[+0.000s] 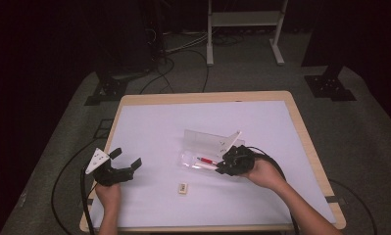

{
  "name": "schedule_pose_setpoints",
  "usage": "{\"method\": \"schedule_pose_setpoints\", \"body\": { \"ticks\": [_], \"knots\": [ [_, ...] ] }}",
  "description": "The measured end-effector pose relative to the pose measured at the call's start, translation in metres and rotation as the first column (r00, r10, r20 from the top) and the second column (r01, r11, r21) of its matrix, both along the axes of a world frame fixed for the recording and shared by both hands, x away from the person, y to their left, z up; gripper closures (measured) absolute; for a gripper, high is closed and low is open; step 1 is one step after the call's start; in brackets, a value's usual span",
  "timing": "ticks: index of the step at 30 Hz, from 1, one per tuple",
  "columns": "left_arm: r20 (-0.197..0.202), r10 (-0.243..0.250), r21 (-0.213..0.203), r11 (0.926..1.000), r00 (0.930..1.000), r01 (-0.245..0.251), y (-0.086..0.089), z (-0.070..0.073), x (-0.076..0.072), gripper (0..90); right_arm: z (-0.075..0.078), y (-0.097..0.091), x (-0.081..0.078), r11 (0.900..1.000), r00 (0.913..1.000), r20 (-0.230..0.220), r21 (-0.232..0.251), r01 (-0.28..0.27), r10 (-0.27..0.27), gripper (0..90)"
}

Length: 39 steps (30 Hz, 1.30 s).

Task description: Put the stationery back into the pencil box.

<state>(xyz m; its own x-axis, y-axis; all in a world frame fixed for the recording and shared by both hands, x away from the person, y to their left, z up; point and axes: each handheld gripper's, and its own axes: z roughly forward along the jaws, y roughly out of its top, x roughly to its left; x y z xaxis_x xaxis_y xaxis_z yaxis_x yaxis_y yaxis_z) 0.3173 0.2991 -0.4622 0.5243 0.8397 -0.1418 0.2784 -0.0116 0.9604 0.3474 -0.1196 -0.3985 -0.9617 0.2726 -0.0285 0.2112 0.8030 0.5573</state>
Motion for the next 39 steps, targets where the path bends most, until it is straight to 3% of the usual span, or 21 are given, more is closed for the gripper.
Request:
{"method": "schedule_pose_setpoints", "body": {
  "ticks": [39],
  "knots": [
    [0.0,0.0,-0.002,1.0,1.0,0.0,0.0,0.0,0.0,0.0,-0.027,0.008,0.029,0.9982,0.9977,-0.059,-0.051,0.032,-0.035,78.1]
  ]
}}
